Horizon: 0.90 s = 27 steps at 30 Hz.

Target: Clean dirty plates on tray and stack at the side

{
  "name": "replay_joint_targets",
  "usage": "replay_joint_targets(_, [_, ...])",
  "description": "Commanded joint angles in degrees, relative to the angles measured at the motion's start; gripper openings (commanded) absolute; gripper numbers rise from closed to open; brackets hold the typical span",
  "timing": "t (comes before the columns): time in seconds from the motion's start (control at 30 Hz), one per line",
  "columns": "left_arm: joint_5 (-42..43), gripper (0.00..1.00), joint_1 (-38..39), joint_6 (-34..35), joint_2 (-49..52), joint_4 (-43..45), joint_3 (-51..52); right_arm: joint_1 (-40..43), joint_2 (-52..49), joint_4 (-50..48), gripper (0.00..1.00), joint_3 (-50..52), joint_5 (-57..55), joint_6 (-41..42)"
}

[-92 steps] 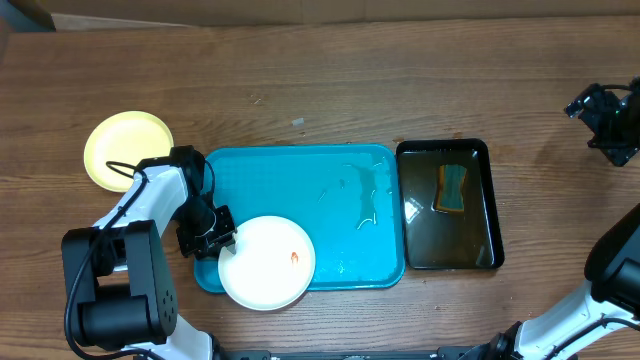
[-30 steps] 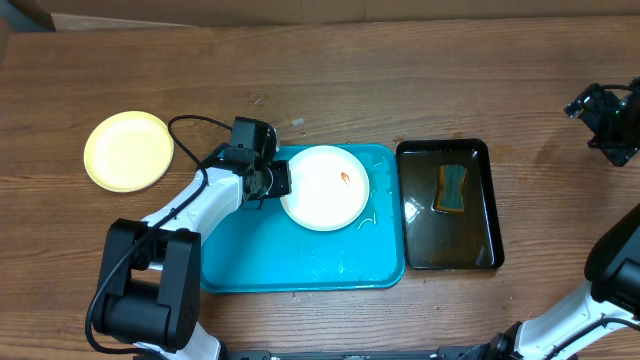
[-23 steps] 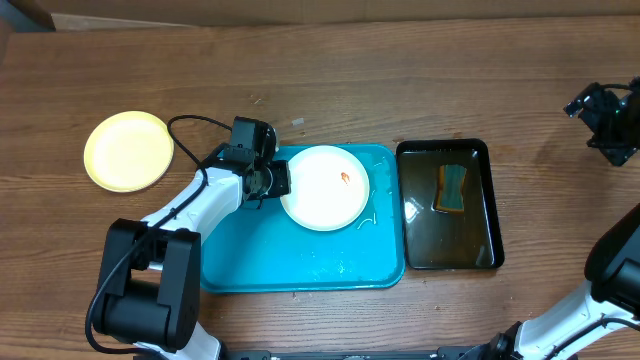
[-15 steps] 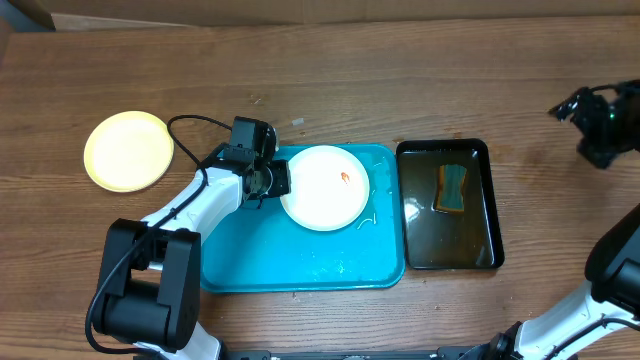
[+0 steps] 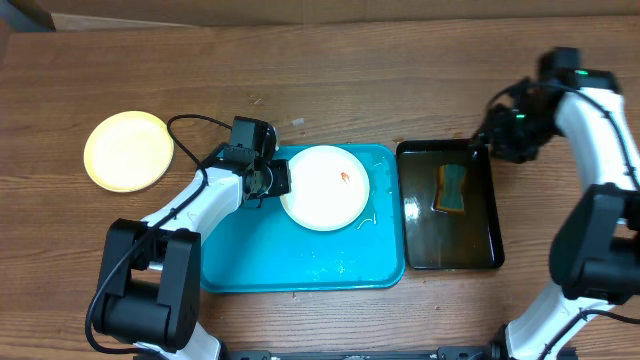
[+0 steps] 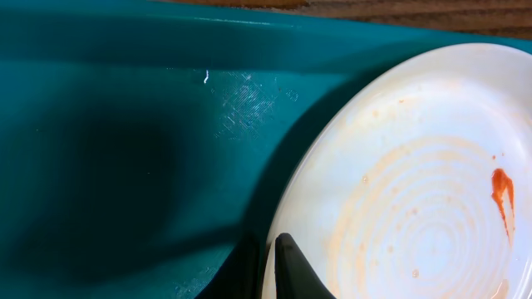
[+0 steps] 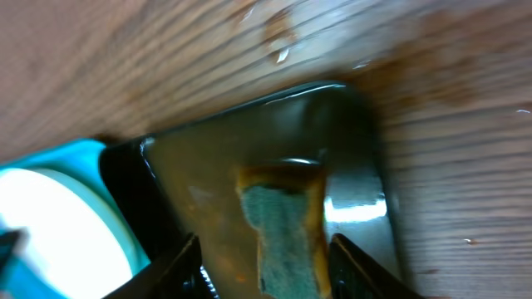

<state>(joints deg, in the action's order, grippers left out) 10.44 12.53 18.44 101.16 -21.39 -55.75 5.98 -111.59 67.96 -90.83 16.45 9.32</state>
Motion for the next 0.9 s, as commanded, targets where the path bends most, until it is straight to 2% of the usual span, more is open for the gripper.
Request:
replay_joint_targets(0.0, [-0.6, 0.11, 0.2, -0.3, 0.0, 0.1, -0.3, -5.4, 1.3, -0.3, 0.53, 0.9, -13.9, 3.0])
replay_joint_targets(0.13, [-0.6, 0.12, 0.2, -0.3, 0.1, 0.0, -0.3, -10.1, 0.8, -0.7, 0.57, 0.9, -20.9, 2.9])
replay_joint_targets(0.4, [-0.6, 0.12, 0.2, -0.3, 0.1, 0.0, -0.3, -12.4, -0.7, -1.2, 0.57, 1.4, -20.8, 4.9])
replay_joint_targets(0.57, [-0.6, 0.13, 0.2, -0.3, 0.1, 0.0, -0.3, -12.4, -0.7, -4.5, 0.57, 6.5, -20.0, 5.7])
replay_joint_targets(0.67, [-0.6, 0.13, 0.2, -0.3, 0.1, 0.0, -0.3, -12.4, -0.7, -8.6, 0.57, 11.4, -14.0, 5.6])
replay_joint_targets(0.87, [-0.6, 0.13, 0.2, -0.3, 0.1, 0.0, -0.3, -12.4, -0.7, -14.5, 0.56, 17.0, -13.8, 5.5])
